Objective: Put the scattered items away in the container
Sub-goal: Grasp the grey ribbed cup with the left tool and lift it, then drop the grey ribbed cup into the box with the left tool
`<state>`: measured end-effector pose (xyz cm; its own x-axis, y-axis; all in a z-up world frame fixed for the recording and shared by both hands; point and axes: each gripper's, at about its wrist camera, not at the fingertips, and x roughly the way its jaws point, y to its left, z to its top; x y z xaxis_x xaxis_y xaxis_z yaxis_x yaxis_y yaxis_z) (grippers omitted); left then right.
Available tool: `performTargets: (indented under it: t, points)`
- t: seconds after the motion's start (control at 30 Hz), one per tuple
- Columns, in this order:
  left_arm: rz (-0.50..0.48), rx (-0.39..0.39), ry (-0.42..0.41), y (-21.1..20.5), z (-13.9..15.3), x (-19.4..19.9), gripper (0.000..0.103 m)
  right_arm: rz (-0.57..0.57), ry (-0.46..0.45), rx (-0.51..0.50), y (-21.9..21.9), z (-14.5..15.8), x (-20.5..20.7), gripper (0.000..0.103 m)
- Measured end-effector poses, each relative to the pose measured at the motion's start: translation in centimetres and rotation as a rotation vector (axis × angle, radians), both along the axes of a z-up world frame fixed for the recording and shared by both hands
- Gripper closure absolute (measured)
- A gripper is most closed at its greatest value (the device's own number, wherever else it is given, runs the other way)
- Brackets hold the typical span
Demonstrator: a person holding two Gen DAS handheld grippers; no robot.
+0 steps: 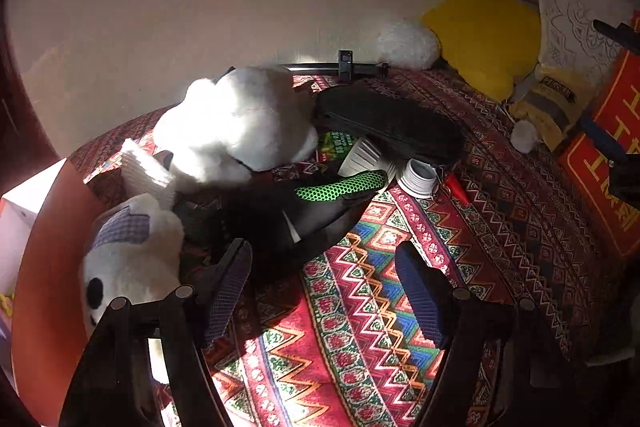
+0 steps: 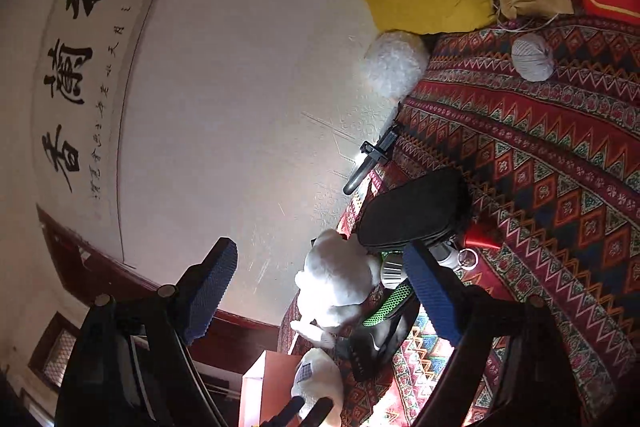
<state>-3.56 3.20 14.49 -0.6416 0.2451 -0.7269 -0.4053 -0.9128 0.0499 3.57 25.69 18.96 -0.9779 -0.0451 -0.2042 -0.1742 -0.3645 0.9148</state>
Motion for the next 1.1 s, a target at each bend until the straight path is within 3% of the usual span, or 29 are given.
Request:
performTargets:
  t: [0.17, 0.27, 0.43, 0.5, 0.67, 0.83, 0.97, 1.1]
  points:
    - [-0.096, -0.263, 0.086, 8.4, -2.2, -6.2, 0.029, -0.005, -0.003, -0.080, 4.1, -2.7, 0.2, 0.017]
    - [-0.148, -0.363, 0.018, 11.6, -4.9, -9.7, 0.029, 0.000, -0.017, -0.117, 6.2, -4.1, -0.1, 0.017]
    - [-0.191, -0.493, -0.023, 14.8, -8.8, -12.0, 0.030, -0.003, -0.013, -0.175, 8.0, -5.6, -0.4, 0.017]
    - [-0.172, -0.527, -0.016, 15.1, -9.4, -12.5, 0.046, 0.011, -0.006, -0.193, 8.0, -5.9, -0.7, 0.017]
    - [-0.126, -0.402, 0.022, 13.2, -4.8, -11.2, 0.047, 0.031, 0.002, -0.180, 7.8, -5.4, -0.8, 0.019]
    - [-0.085, -0.202, 0.098, 8.0, 4.4, -7.1, 0.046, 0.006, -0.007, -0.181, 7.4, -5.1, 0.0, 0.019]
    - [0.013, -0.146, 0.187, 0.3, 11.4, -3.3, 0.046, -0.006, -0.017, -0.182, 6.6, -4.8, 0.5, 0.019]
    - [0.211, -0.119, 0.246, -11.5, 16.5, 0.5, 0.046, 0.000, -0.035, -0.154, 5.3, -4.0, 0.1, 0.019]
